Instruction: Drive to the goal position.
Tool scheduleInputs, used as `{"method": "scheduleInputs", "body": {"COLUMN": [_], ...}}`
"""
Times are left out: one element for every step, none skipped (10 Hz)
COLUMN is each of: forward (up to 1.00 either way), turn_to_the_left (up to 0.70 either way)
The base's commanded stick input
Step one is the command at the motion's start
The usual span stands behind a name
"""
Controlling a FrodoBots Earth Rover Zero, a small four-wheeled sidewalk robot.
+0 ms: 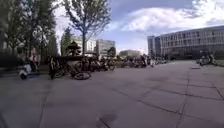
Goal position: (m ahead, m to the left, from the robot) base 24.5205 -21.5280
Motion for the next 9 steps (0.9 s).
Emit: {"method": "scheduleInputs", "body": {"forward": [0.45,0.45,0.45,0.45,0.45,0.45,0.45,0.47,0.69], "turn_to_the_left": [-0.27,-0.27,-0.27,-0.27,-0.27,-0.27,-0.27,-0.26,-0.14]}}
